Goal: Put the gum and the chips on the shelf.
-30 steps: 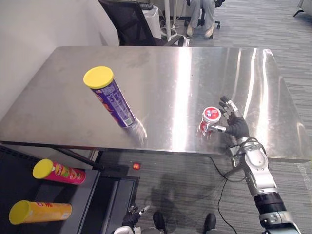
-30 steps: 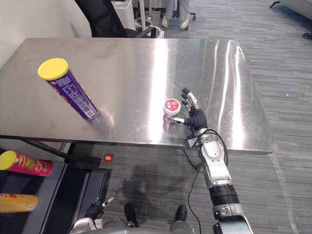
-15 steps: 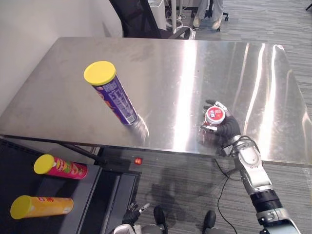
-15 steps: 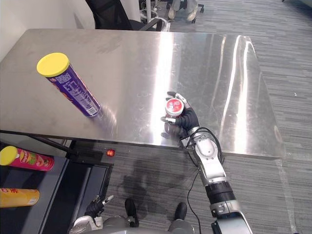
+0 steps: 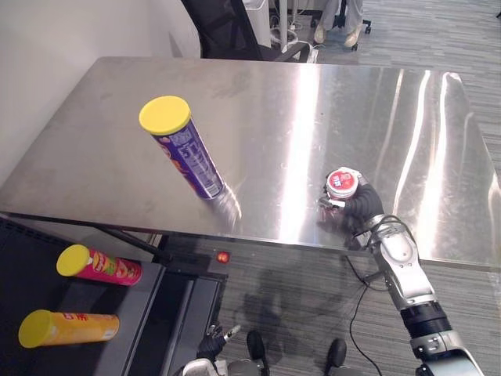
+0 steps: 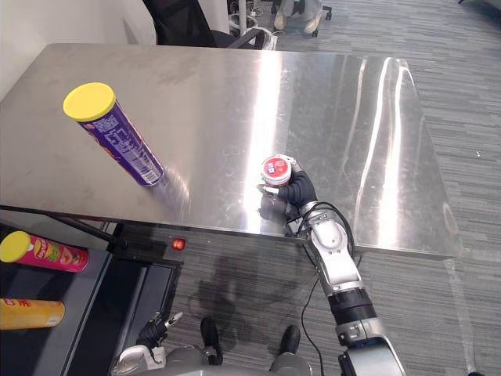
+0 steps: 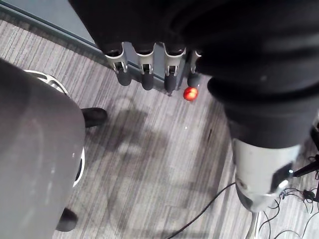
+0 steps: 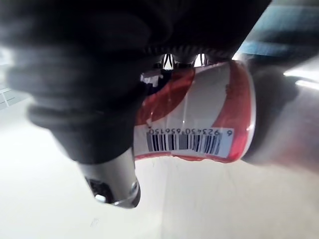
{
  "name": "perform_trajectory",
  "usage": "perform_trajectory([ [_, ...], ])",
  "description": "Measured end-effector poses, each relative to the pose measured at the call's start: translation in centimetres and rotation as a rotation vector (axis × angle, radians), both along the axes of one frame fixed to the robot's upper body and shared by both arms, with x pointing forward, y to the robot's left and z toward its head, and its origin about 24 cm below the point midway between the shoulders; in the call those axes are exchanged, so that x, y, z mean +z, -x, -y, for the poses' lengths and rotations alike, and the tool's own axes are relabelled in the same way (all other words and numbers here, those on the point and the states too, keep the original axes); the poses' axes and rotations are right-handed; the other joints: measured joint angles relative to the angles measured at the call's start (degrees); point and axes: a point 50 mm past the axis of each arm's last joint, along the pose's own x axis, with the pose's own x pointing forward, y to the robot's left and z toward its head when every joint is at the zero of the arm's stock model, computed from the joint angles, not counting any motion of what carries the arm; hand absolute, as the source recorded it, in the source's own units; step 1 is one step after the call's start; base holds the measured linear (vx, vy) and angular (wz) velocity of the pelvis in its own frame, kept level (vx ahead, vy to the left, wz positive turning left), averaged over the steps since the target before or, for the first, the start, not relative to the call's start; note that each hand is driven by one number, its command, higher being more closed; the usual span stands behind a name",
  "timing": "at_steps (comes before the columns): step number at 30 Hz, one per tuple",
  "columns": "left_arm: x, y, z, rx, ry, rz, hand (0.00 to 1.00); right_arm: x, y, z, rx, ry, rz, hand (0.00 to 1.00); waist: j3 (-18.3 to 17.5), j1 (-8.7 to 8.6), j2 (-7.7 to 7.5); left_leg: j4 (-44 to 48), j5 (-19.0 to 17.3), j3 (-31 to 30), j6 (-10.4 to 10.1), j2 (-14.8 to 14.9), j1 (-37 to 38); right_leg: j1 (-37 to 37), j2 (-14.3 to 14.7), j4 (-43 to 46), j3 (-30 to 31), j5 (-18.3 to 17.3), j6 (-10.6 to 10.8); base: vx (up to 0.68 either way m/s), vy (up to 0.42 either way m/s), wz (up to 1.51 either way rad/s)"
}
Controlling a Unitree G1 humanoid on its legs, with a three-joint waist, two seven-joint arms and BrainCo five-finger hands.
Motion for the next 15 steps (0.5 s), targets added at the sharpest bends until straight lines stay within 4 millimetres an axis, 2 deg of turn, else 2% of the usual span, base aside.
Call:
perform_trajectory([
  [6,0.0,0.0,0.0,-0.002,-0.003,0.002,0.00,0.5,0.3,0.4,-0.015,-0.009,0.027,1.00,0.07,-0.20,-0.14,0.00,-0.01,-0.10,-0.01,0.00,1.04,1.06,-0.04,0.06,-0.05,0.00,0.00,-0.01,-0.005,0.00],
  [11,-0.1,0.4,-0.1,0.004,-0.004,-0.009,0.00,2.2,2.4,2.1,-0.065,-0.033,0.123,1.00,-0.08,-1.63,-0.35,0.16,0.01,0.03,0.01,0.63,1.74,0.78,-0.16,1.86,0.78,0.00,-0.01,-0.04,-0.010,-0.03],
  [15,-0.2,0.7,-0.4,0.022,-0.005,-0.018,0.00,2.3,3.6,3.5,-0.108,-0.060,0.137,1.00,-0.67,-2.13,-1.31,0.08,0.10,0.52,0.12,0.61,2.13,0.71,-0.23,1.94,1.55,-0.01,-0.01,-0.06,-0.018,-0.08],
])
